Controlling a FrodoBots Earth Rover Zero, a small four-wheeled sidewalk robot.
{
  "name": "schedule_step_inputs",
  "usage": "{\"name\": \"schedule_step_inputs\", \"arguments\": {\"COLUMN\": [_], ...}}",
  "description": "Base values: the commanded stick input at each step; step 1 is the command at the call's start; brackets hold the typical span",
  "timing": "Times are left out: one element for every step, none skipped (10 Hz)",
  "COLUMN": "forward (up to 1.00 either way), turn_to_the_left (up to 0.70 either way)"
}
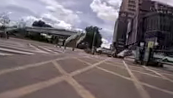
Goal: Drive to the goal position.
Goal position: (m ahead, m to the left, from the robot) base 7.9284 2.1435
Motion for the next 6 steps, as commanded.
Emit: {"name": "schedule_step_inputs", "arguments": {"forward": [0.45,0.45,0.45,0.45,0.45,0.45], "turn_to_the_left": [0.0,0.0,0.0,0.0,0.0,0.0]}}
